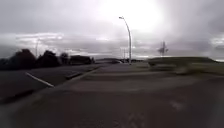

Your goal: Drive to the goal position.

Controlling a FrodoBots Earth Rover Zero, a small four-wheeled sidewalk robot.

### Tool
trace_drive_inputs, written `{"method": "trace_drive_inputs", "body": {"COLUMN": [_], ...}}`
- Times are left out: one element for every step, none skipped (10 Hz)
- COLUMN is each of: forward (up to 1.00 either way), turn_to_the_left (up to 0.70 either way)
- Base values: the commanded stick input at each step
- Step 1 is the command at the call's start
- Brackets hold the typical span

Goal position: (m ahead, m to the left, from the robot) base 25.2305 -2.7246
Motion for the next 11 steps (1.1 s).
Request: {"method": "trace_drive_inputs", "body": {"forward": [1.0, 1.0, 1.0, 1.0, 1.0, 1.0, 1.0, 1.0, 1.0, 1.0, 1.0], "turn_to_the_left": [0.0, 0.0, 0.0, 0.0, 0.0, 0.0, 0.0, 0.0, 0.0, 0.0, 0.0]}}
